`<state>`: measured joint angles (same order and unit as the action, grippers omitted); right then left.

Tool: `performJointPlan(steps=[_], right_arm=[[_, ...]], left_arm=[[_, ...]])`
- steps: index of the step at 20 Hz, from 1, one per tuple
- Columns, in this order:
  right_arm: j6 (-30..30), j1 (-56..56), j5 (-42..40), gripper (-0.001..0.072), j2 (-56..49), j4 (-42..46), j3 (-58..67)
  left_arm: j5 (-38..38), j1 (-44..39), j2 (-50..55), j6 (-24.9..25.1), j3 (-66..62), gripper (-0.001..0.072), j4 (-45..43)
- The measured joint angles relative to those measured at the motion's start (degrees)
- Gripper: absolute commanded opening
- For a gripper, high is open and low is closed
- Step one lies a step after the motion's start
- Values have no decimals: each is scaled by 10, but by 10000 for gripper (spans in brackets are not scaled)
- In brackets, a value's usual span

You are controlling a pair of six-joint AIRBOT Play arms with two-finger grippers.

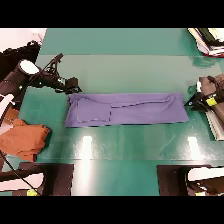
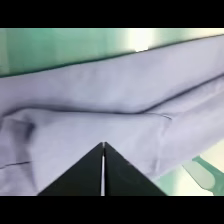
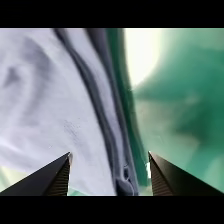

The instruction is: Fold the shirts.

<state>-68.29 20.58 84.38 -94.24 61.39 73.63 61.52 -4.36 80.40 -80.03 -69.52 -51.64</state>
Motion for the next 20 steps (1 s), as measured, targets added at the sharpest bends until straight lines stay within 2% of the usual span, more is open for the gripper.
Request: performJointPlan(steps=[3, 4, 5, 6, 7, 8, 14, 20], right_arm=[[21, 11, 3, 550, -20, -43, -20], [27, 9, 6, 458, -27, -57, -24], [33, 4, 3, 298, -32, -61, -26], [41, -1, -2, 167, -37, -64, -28], [51, -8, -6, 74, -40, -64, -30], [62, -15, -8, 17, -42, -65, -31], [98, -42, -2, 15, 6, -107, -33], [74, -98, 0, 15, 134, -226, -32]], left_arm=[[-21, -30, 1, 3, -1, 22, 7], [-29, -41, 2, 0, -2, 22, 7], [-37, -55, 3, -8, -2, 22, 9], [-45, -70, 7, -17, -2, 22, 9], [-54, -85, 11, -23, -2, 21, 9], [-63, -101, 16, -27, -3, 22, 10], [-94, -205, 94, -42, -56, 21, 12], [-98, -282, 200, -53, -152, 21, 12]])
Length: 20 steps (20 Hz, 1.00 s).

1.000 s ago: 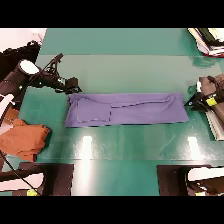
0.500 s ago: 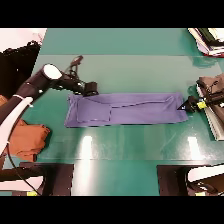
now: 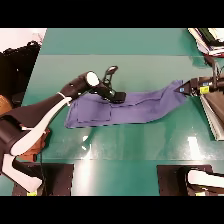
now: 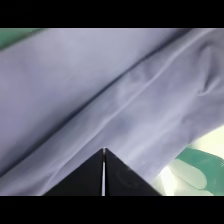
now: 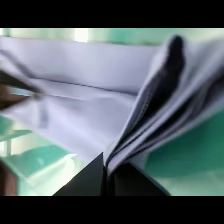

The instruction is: Fold the shirts.

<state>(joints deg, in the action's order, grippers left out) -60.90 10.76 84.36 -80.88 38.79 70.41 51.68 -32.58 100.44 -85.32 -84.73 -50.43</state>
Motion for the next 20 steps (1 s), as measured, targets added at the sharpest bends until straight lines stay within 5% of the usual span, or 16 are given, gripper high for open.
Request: performJointPlan(steps=[12, 20], right_arm=[[-71, -184, 1, 15, 82, -43, 138], [-58, -328, -70, 17, 56, -48, 155]], left_arm=[[5, -27, 64, -16, -39, 21, 1], [68, 94, -39, -1, -88, 22, -35]])
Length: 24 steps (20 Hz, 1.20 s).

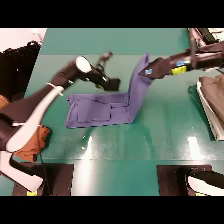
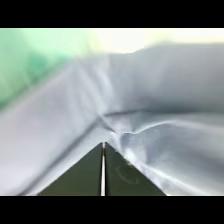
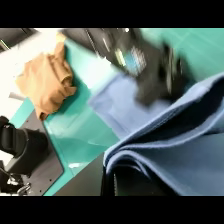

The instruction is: Fold the shirts.

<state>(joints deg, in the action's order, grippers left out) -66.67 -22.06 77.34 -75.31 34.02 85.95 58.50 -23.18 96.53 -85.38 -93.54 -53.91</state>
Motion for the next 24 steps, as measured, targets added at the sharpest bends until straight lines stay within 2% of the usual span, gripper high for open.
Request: performJointPlan(steps=[5, 6, 7, 8, 9, 11, 12, 17, 22, 23, 24], right_arm=[[34, -144, -100, 25, -104, 0, 38], [39, -170, -120, 168, -133, 2, 57], [43, -196, -138, 489, -167, 3, 81], [47, -217, -150, 610, -198, 4, 103], [50, -235, -155, 566, -231, 6, 127], [52, -257, -143, 394, -283, 5, 174], [52, -261, -125, 379, -301, 6, 195], [19, -224, -20, 378, -321, 71, 219], [-13, -116, -2, 378, -241, 122, 75], [-17, -90, -13, 389, -221, 127, 34], [-19, -67, -27, 464, -204, 132, -5]], left_arm=[[41, 128, -117, 13, -9, 22, -55], [47, 148, -135, 15, -10, 22, -61], [54, 167, -153, 16, -11, 22, -67], [60, 184, -165, 17, -11, 23, -73], [69, 200, -176, 17, -11, 22, -77], [89, 219, -190, 17, -12, 22, -83], [98, 224, -194, 18, -11, 23, -86], [127, 237, -203, 18, -12, 22, -95], [150, 239, -205, 18, -11, 22, -97], [152, 239, -205, 18, -11, 22, -97], [153, 239, -205, 18, -11, 22, -97]])
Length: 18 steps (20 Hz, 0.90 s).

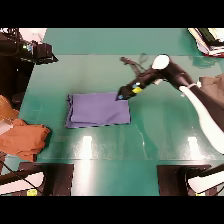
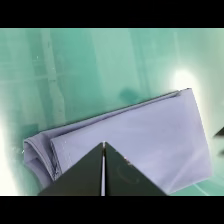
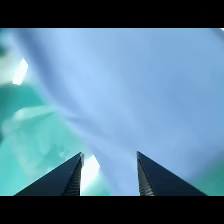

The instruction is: Fold the shirts.

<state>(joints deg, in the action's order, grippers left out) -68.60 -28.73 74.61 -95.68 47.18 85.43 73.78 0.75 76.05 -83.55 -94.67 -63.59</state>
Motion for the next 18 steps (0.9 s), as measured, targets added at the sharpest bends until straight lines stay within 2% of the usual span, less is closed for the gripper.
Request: performJointPlan(steps=[1, 2, 6, 7, 8, 10, 11, 13, 17, 18], right_arm=[[-3, 25, -13, 650, 18, 0, -41], [-4, 46, -29, 698, 32, 0, -78], [-9, 92, -82, 691, 48, -44, -180], [-6, 94, -87, 677, 42, -64, -195], [-2, 92, -97, 619, 33, -84, -203], [5, 76, -105, 611, 9, -120, -204], [8, 64, -106, 582, -4, -137, -197], [12, 35, -110, 475, -35, -160, -173], [15, -12, -122, 45, -85, -179, -109], [17, -19, -125, 17, -91, -183, -92]], left_arm=[[0, 0, 0, 0, 0, 23, 0], [0, 0, 0, 0, 0, 22, 0], [-10, 0, 0, 0, 0, 22, 0], [-14, 0, 0, 0, 0, 22, 1], [-17, 0, 0, 0, 0, 22, 2], [-22, 0, 0, 0, 0, 22, 3], [-22, 0, 0, 0, 0, 22, 3], [-24, 0, 1, 3, 0, 22, 4], [-26, 0, 1, 11, 0, 22, 9], [-26, 0, 1, 12, 0, 22, 13]])
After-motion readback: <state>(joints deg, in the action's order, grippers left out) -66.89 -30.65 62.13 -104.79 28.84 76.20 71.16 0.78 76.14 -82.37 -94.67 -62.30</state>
